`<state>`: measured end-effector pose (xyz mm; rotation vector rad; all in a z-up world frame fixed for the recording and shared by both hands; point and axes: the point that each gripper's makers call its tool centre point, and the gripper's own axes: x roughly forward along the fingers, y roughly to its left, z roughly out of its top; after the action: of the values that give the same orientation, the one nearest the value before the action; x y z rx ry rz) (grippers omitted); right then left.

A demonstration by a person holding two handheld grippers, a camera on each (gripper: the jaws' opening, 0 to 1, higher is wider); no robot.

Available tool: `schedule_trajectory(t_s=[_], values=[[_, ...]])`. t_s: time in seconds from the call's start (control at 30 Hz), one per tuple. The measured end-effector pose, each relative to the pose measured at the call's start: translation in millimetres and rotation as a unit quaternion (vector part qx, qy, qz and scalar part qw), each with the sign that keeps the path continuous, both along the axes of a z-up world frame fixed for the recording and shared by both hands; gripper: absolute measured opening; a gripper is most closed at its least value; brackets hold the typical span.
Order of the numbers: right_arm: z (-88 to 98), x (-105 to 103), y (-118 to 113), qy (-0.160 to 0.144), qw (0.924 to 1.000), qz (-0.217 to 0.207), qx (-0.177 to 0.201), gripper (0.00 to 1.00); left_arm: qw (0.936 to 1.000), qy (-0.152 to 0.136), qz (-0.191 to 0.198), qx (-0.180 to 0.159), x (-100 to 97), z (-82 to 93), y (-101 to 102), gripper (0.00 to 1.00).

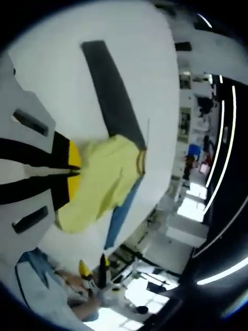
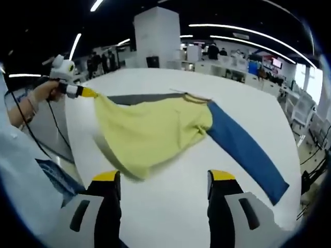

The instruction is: Fold the garment on the visible template until the final outline fits inside the template.

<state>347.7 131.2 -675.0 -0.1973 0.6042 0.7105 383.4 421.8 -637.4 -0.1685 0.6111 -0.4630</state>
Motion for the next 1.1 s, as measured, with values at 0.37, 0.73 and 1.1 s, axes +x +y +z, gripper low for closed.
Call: schedule_trajectory(t_s=[0.37,0.73,1.1], values=[[-9.3,10,11,0.005,0.9999,0.006,0.008,0.45,0.9994,-0.012,0.034,-0.003,3.4,-1.4,20,0.0],[-23.2,14,26,0.013,0.9997,0.02,-0.001,0.38,0.9973,-0.018,0.071,-0.004,4.1,-2.1,41,0.0],[-48.5,5,58,0.029,0.9978,0.06,-0.003,0.27,0.9971,-0.02,0.073,-0.006,5.2,-1.6,43,0.0]])
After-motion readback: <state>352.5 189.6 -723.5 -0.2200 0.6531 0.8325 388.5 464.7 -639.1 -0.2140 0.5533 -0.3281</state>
